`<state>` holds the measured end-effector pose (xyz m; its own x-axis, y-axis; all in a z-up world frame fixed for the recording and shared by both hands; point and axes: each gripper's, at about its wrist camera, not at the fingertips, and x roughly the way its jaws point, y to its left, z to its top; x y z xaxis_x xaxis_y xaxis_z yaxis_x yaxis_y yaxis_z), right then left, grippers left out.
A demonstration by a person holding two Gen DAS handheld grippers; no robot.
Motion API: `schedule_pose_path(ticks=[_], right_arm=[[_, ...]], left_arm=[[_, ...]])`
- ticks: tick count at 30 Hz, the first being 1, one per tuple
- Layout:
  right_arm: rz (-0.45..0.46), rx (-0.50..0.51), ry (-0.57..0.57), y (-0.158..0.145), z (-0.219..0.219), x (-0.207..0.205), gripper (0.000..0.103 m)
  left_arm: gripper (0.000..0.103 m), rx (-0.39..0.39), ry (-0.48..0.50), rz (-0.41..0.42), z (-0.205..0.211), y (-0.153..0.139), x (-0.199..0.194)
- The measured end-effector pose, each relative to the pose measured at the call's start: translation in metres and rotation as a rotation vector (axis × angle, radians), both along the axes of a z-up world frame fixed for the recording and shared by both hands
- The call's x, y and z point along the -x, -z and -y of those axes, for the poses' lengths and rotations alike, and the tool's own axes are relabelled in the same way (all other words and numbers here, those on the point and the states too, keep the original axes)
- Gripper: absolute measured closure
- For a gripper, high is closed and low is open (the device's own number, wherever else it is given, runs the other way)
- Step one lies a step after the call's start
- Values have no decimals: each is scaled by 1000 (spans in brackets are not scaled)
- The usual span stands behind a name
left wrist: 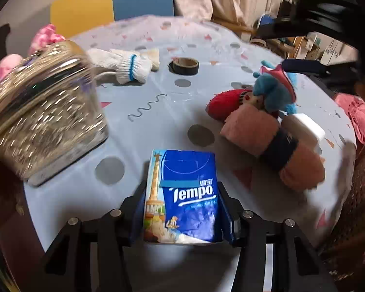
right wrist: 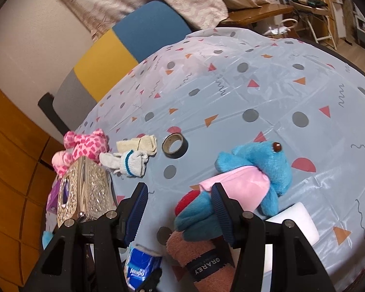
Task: Organize soft objects
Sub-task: 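Reach the left tool to the blue Tempo tissue pack and grasp it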
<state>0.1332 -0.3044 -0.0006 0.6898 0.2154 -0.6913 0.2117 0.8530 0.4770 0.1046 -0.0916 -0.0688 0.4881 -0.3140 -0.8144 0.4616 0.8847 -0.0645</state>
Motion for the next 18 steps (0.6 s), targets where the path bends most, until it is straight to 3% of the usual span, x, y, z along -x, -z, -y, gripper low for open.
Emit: schedule_pose_path(ticks=[3,7,13,18], right_arm=[[-3,32,-64,-1,-13,-3,48],[-27,75,-198,1,-40,-12,48],[-36,274,-463,-7,-97,-56,48],[-69,419,-583,-1,-124,-110,48]], left_arm=[[51,30,0,76,-14,4,18],[51,44,-6,92,-19,7,23],[51,75,8,116,-21,7,23],[51,87,13,135,-23,8,25]])
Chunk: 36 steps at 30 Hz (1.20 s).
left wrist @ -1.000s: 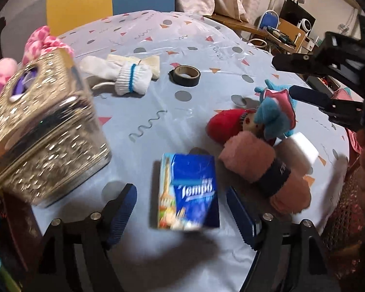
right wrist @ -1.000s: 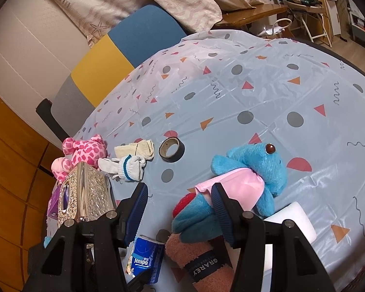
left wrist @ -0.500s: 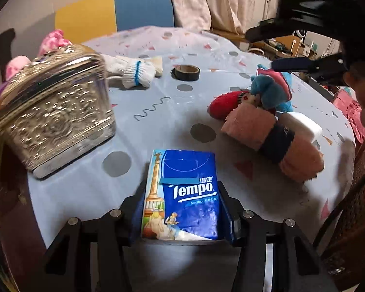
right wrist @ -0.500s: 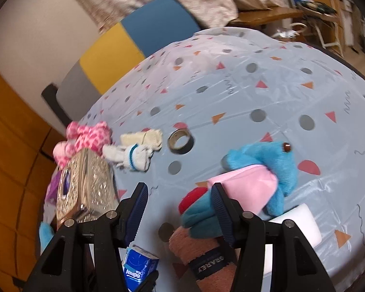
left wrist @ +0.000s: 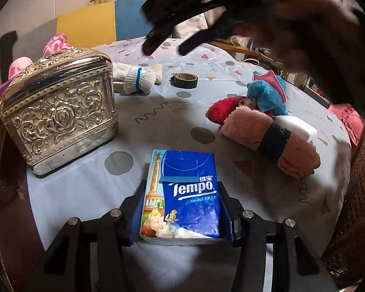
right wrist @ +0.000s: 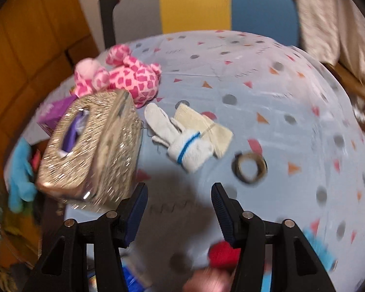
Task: Organize soft objects
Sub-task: 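Reach the left tool to the blue Tempo tissue pack and grasp it, then grasp the white knit glove with the right tool while the left tool lifts the Tempo pack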
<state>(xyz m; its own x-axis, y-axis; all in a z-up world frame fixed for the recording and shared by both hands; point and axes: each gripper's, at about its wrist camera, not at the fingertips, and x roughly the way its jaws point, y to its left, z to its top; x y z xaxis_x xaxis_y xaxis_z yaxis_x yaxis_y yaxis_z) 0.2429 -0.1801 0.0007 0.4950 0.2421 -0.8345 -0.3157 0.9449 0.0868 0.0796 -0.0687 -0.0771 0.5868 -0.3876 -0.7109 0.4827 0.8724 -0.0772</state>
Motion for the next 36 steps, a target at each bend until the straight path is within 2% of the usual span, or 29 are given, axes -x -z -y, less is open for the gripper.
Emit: schedule_pose_path(ticks=[5,15,17,18,19,21,25,30,32,36], right_arm=[[-52,117,-90,20,-15,-51,48],[-104,224,-190,56,-48,-100,45],[-108,229,-197,63,-51,-102,51],[-102,228,-196,64,-52,-101,54],[-92,229,-196,63,-51,-99,63],[-95,199,-184,58,-45,-92,67],[-93,159,-128,44,-24,-69,67],[-160,48,-25,33,10,-25,67],[-188,32,-5,39,19,-5,67],[-236,74,16,64,18,20,66]], left_arm=[[51,23,3,-1,-5,0,2],[50,47,7,-2,-11,3,2],[50,48,8,-2,-13,4,2],[50,49,7,-3,-14,4,3],[50,49,7,-3,-14,4,3],[50,49,7,-3,-14,4,3],[50,45,6,-1,-12,3,2],[50,32,7,3,-7,3,3],[51,32,7,-1,-6,2,4],[51,30,1,-40,-8,-3,3]])
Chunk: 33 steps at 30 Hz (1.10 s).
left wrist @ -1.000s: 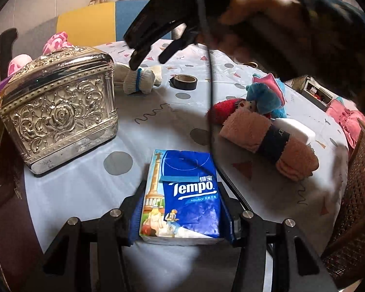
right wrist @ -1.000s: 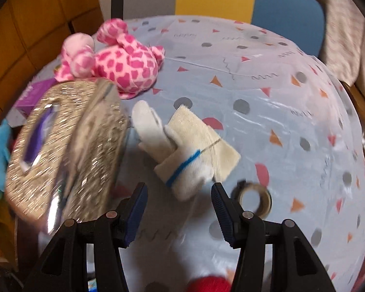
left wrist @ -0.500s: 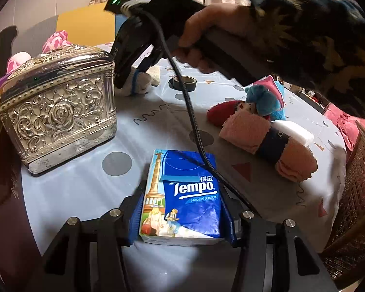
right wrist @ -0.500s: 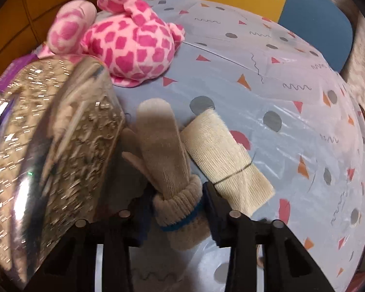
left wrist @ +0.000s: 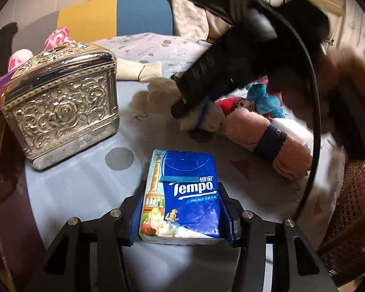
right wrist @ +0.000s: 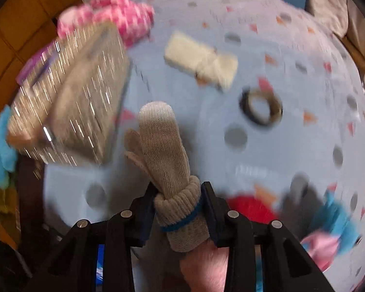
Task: Organize soft objects
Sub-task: 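Grasp the white knit glove with the right tool while the left tool lifts the Tempo pack, then lower the Tempo pack into the gold tray and open the left tool while the right tool holds the glove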
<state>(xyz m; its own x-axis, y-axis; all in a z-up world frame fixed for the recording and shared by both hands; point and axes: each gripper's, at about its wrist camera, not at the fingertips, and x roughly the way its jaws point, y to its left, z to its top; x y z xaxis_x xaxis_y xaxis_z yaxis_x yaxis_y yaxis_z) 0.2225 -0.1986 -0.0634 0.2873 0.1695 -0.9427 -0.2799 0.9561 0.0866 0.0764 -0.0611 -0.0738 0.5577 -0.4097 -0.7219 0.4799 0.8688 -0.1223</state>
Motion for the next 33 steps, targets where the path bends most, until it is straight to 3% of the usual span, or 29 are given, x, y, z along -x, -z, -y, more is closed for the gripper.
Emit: schedule_pose_path(ticks=[4,9,14,18,22,26,33], right_arm=[[39,-30,28,1,6,8,66],[63,-64,46,11,17,11,64],[100,13,3,12,4,25,64],[111,45,-12,11,-2,30,64],[118,62,-18,8,-4,35,64],[138,108,-47,7,-18,45,64],[154,150,-75,4,-27,65,64]], left_arm=[[51,18,-3,-58,-6,-11,7],[51,47,-2,-36,-16,-36,26],[51,116,-54,-21,-43,-65,38],[51,200,-152,-22,-82,-89,38],[51,276,-318,-45,-134,-102,13],[51,325,-477,-118,-177,-95,-19],[51,342,-596,-180,-206,-79,-68]])
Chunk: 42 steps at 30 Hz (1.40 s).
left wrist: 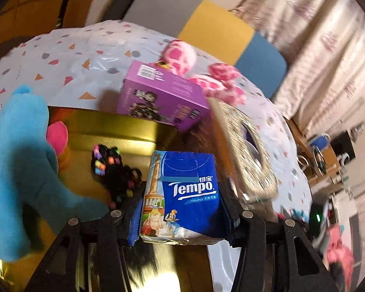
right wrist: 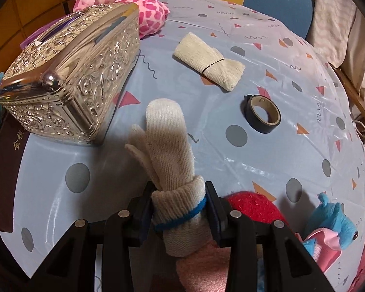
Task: Organize soft objects
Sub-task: 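Lower the Tempo pack into the gold tray and open the left tool while the right tool holds the glove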
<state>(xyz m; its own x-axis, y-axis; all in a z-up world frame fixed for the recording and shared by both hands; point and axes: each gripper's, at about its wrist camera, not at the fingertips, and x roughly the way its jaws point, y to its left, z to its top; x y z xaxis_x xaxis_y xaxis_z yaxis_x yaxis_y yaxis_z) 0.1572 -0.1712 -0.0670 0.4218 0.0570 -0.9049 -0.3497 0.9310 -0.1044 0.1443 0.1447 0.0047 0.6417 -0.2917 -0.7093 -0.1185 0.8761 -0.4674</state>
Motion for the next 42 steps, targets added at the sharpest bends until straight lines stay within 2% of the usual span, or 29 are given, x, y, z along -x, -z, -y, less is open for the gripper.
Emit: schedule_pose_path(ticks=[3,7,9,10,13,18,24,27,29,34,42], right_arm=[[1,3,-3,-3,1,7,64],[0,6,-7,-1,-1,-1,64],[0,11,-12,3,-2,-10,63],[0,11,-12,3,-2,-10,63],[0,12,-12,3,-2,-11,63],[2,24,-18,4,-3,-11,62],[-7,12,-8,5,-1,-12,59],[-4,14,-8,6,0,-13,59],[2,23,-12,7,-1,-13,59],[24,44,-27,9,-5,-11,60],[43,64,-32,10,-10,-6,61]], left_arm=[[51,19,-38,-37,-9,9,-21],[49,86,-102,-88,-21,24,-41],[45,76,-117,-95,-23,27,-47],[40,74,-119,-98,-25,29,-51],[38,58,-108,-94,-25,28,-50],[38,-50,-73,-35,-14,13,-27],[28,-222,-17,72,10,-5,20],[27,-322,1,109,24,-10,43],[22,-410,4,125,33,-13,58],[18,-417,4,111,35,-9,81],[13,-412,-9,102,30,-3,95]])
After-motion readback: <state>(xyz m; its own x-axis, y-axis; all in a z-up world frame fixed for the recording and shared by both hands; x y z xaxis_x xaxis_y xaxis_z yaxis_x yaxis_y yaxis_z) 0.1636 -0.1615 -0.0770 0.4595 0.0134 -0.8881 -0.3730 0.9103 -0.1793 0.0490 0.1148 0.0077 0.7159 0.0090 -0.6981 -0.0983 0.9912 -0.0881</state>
